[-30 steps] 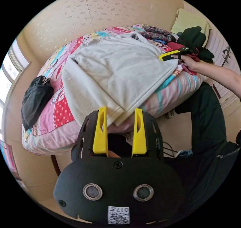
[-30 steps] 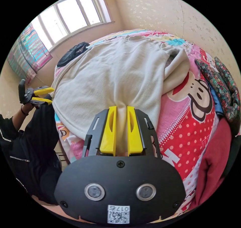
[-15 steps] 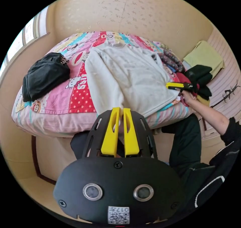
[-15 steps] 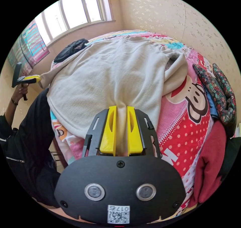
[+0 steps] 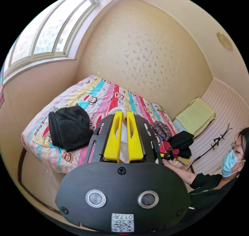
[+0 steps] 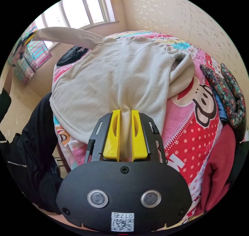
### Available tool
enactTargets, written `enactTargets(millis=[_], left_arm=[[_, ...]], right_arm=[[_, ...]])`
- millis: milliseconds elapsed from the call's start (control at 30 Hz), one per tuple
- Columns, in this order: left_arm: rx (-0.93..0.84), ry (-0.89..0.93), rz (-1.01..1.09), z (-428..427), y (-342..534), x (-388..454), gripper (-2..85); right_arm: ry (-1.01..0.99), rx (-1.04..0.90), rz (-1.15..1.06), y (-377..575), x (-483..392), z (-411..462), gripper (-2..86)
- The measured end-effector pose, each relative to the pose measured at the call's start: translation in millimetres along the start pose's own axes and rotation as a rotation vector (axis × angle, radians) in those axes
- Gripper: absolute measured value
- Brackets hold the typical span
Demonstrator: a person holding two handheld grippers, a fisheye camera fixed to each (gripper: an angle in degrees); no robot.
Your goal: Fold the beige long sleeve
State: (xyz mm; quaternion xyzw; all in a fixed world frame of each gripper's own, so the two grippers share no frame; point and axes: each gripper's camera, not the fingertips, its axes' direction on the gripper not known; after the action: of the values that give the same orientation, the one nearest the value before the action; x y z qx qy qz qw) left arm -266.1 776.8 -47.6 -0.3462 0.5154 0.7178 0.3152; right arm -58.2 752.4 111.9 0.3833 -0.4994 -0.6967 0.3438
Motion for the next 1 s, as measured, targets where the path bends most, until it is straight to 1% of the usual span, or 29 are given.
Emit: enactTargets(millis=[67, 133, 167, 233, 267, 333, 367, 400, 433, 467, 500, 533, 600, 667, 733, 767, 800, 833, 867, 933, 967, 1000], left_arm=[[-0.035, 0.043, 0.117, 29, -23, 48, 4.0], [-0.073, 0.118, 0.239, 85, -24, 116, 4.3], [-0.086, 0.135, 0.248, 102, -19, 130, 4.5], [-0.177, 0.193, 0.257, 187, 22, 176, 5.2], [-0.220, 0.207, 0.253, 211, 37, 184, 5.4], [-0.439, 0.242, 0.232, 308, 106, 205, 6.5], [-0.498, 0.244, 0.218, 330, 126, 207, 6.6], [-0.607, 0.269, 0.159, 368, 165, 204, 6.4], [-0.703, 0.331, 0.060, 394, 199, 195, 6.0], [-0.737, 0.378, 0.009, 402, 213, 190, 6.1], [-0.765, 0.492, -0.072, 409, 236, 183, 6.1], [-0.764, 0.569, -0.105, 406, 250, 179, 6.2], [-0.771, 0.595, -0.066, 390, 258, 180, 6.6], [-0.726, 0.522, 0.033, 363, 253, 177, 7.2], [-0.593, 0.298, 0.143, 324, 239, 161, 7.8], [-0.554, 0.236, 0.163, 316, 236, 155, 8.1], [-0.489, 0.115, 0.207, 305, 231, 145, 8.5], [-0.473, -0.005, 0.257, 303, 229, 135, 9.3], [-0.484, -0.068, 0.287, 305, 229, 131, 9.7], [-0.586, -0.330, 0.404, 333, 251, 107, 10.3], [-0.603, -0.333, 0.414, 341, 261, 99, 10.7], [-0.434, -0.246, 0.322, 331, 276, 79, 10.9]], right_arm=[[0.013, -0.001, -0.005, 1, -3, 0, 7.4], [0.019, -0.001, -0.008, 2, -5, -1, 7.4], [0.018, -0.001, -0.007, 2, -5, -1, 7.4], [0.015, 0.000, -0.006, 3, -6, -2, 7.4], [0.016, 0.000, -0.007, 4, -6, -2, 7.4], [0.017, 0.001, -0.007, 5, -7, -3, 7.4], [0.017, 0.002, -0.007, 6, -7, -3, 7.4], [0.019, 0.002, -0.008, 6, -8, -3, 7.4], [0.024, 0.001, -0.010, 6, -9, -4, 7.5], [0.030, 0.002, -0.012, 7, -10, -4, 7.5], [0.032, 0.002, -0.013, 7, -10, -4, 7.5], [0.032, 0.001, -0.013, 8, -10, -4, 7.5], [0.017, 0.002, -0.008, 9, -8, -5, 7.5], [-0.012, 0.004, 0.003, 10, -2, -5, 7.5], [-0.034, 0.005, 0.011, 11, 1, -6, 7.5], [-0.044, 0.006, 0.015, 12, 3, -7, 7.5], [-0.046, 0.006, 0.017, 12, 4, -7, 7.5], [-0.045, 0.006, 0.016, 12, 4, -7, 7.5], [-0.036, 0.005, 0.013, 13, 3, -8, 7.5], [-0.016, 0.004, 0.005, 13, 1, -9, 7.6], [-0.006, 0.003, 0.001, 13, 0, -10, 7.6], [-0.002, 0.004, 0.000, 14, 0, -10, 7.6]])
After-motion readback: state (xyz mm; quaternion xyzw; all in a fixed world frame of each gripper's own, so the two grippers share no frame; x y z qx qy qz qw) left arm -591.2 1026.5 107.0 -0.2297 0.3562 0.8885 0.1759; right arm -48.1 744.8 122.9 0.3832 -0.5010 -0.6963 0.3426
